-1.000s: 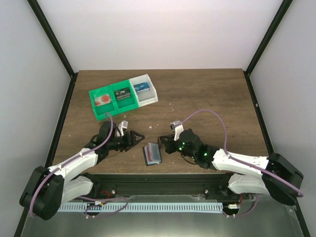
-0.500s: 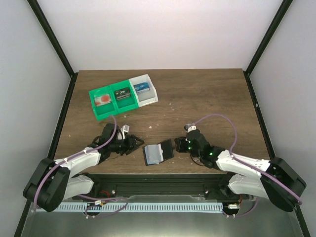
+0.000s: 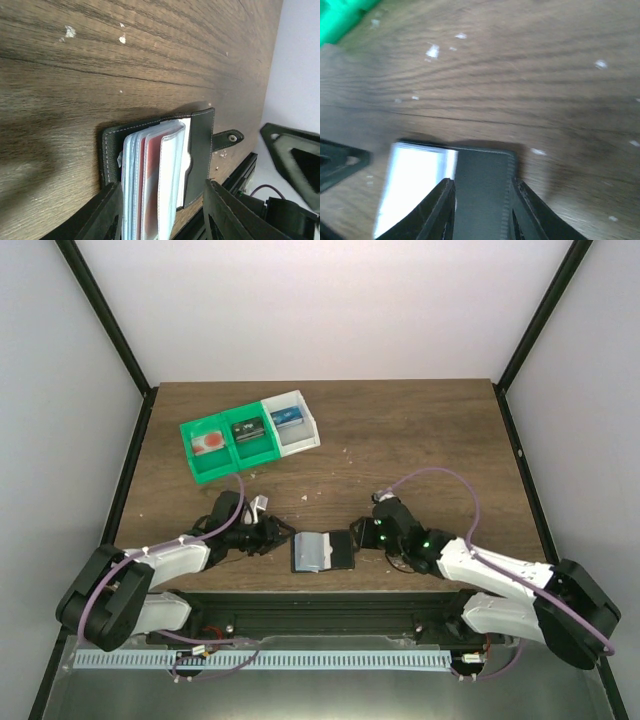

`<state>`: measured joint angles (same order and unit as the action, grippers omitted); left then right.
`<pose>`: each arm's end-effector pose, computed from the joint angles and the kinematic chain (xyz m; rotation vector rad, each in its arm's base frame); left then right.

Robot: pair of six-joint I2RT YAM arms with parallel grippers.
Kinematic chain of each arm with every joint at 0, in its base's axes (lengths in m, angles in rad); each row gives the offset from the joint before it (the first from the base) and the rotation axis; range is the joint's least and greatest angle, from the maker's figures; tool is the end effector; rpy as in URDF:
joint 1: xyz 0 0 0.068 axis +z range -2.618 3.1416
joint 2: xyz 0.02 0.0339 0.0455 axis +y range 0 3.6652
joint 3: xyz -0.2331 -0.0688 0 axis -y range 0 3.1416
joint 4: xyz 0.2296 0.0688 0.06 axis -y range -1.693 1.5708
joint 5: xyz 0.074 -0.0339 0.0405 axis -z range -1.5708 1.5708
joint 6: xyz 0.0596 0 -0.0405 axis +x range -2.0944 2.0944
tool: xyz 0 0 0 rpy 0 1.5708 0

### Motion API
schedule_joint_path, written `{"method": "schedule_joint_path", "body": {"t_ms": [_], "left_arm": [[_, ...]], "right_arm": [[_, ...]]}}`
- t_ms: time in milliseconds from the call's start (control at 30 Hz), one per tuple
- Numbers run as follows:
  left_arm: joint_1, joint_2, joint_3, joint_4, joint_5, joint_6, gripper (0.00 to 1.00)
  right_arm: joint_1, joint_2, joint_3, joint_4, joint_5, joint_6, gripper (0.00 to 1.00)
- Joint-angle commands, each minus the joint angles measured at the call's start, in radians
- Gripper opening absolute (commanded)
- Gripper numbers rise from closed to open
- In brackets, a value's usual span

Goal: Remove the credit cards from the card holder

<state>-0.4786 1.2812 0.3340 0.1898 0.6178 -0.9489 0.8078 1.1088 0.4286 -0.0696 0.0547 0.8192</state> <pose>0.1841 -0.1344 0.1013 -0.2566 2.5950 -1.3516 0.1613 0.1640 0.1334 0.0430 2.4423 0.7266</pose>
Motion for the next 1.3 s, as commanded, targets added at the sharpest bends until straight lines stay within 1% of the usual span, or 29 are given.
{"method": "schedule_joint_path", "body": {"t_ms": [0, 100, 267, 433, 567, 633, 700, 800, 933, 1167, 1267], "left_arm": [[-0.008, 0.003, -0.023, 0.063, 0.028, -0.010, 0.46], [-0.009, 0.013, -0.020, 0.066, 0.038, -0.007, 0.46], [-0.008, 0.010, -0.023, 0.060, 0.035, -0.009, 0.46], [-0.009, 0.003, -0.015, 0.033, 0.039, 0.024, 0.46], [-0.009, -0.013, -0.024, 0.040, 0.043, 0.025, 0.46], [-0.009, -0.031, -0.030, 0.054, 0.051, 0.015, 0.47], [-0.009, -0.046, -0.032, 0.067, 0.060, 0.001, 0.49], [-0.011, -0.061, -0.032, 0.095, 0.077, -0.010, 0.58], [-0.013, -0.062, -0.038, 0.149, 0.118, -0.040, 0.64], [-0.033, -0.055, -0.072, 0.283, 0.135, -0.128, 0.69], [-0.049, -0.039, -0.065, 0.292, 0.128, -0.130, 0.70]], "right_arm": [[0.001, -0.014, 0.141, -0.081, -0.107, -0.044, 0.32], [0.032, -0.006, 0.198, -0.102, -0.141, -0.033, 0.32], [0.108, 0.063, 0.241, -0.038, -0.183, -0.011, 0.31], [0.123, 0.180, 0.255, -0.016, -0.186, 0.008, 0.31], [0.123, 0.265, 0.270, -0.008, -0.226, 0.008, 0.34], [0.123, 0.290, 0.263, -0.007, -0.226, 0.009, 0.31], [0.123, 0.298, 0.241, 0.010, -0.224, 0.006, 0.26], [0.123, 0.307, 0.178, 0.053, -0.200, 0.005, 0.18], [0.122, 0.340, 0.137, 0.070, -0.190, 0.007, 0.11], [0.121, 0.373, 0.100, 0.089, -0.177, 0.019, 0.08], [0.122, 0.376, 0.090, 0.099, -0.183, 0.021, 0.09]]}}
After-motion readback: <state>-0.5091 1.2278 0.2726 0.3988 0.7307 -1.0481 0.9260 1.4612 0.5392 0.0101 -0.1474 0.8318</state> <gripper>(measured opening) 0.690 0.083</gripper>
